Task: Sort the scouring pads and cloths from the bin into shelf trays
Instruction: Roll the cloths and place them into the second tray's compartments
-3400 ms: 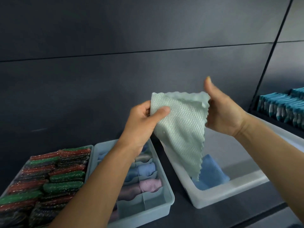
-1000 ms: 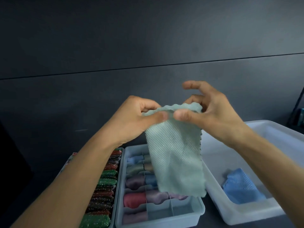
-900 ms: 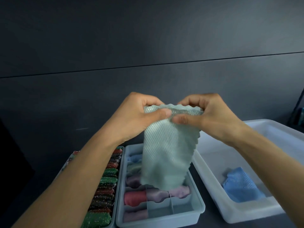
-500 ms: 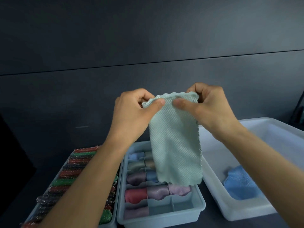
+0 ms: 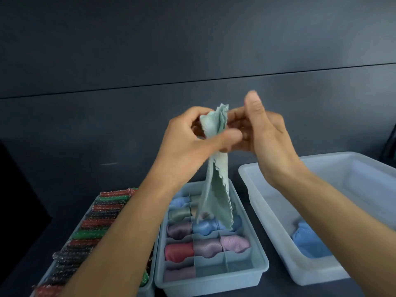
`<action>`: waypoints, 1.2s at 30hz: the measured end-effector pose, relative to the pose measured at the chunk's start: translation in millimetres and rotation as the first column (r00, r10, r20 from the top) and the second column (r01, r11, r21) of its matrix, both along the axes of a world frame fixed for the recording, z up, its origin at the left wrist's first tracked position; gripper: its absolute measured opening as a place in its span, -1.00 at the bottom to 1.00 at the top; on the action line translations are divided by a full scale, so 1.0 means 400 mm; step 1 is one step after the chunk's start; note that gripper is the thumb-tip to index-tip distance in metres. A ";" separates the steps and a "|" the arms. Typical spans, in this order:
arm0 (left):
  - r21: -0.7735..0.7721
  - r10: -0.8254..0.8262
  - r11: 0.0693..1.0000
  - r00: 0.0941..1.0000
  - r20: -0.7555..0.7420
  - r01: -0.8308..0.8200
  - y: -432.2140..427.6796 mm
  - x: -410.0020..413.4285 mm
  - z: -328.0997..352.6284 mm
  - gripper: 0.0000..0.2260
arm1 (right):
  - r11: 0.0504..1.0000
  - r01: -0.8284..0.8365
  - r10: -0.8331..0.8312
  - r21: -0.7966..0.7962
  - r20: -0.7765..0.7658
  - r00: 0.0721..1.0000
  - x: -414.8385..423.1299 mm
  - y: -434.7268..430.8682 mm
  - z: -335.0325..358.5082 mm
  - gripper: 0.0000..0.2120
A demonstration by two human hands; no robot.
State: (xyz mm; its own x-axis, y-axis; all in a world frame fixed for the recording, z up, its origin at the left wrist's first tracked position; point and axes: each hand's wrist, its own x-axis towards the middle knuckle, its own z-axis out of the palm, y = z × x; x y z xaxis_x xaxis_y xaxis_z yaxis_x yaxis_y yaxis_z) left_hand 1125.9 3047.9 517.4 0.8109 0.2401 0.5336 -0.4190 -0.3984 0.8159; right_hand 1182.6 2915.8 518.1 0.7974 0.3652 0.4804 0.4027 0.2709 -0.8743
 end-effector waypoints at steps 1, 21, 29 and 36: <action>0.061 0.034 0.998 0.999 -0.007 -0.034 0.003 0.001 -0.002 -0.63 | 1.000 -0.005 0.005 -0.014 0.001 1.000 0.000 -0.003 0.000 -0.43; -0.264 -0.382 0.912 0.883 -0.271 0.313 0.018 -0.013 -0.102 -0.55 | 0.946 -0.098 0.162 -0.308 0.189 0.969 0.050 -0.008 0.045 -0.74; -0.455 -0.348 0.881 0.826 -0.443 0.127 0.013 -0.006 -0.173 -0.72 | 0.982 -0.045 0.099 -0.186 0.293 0.951 0.046 -0.014 0.042 -0.75; -0.834 -0.622 0.536 0.727 -0.290 0.126 0.068 0.015 -0.190 -0.73 | 0.892 0.091 0.222 -0.442 0.607 0.763 0.009 -0.037 -0.106 -0.84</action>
State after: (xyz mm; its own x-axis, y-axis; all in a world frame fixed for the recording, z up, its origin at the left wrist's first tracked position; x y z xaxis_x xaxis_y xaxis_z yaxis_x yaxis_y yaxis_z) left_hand 1131.8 3074.9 441.5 0.9801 -0.0716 -0.1853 0.1955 0.5121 0.8364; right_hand 1186.2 2901.1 475.9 0.3343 0.6917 0.6401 0.8916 -0.0119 -0.4527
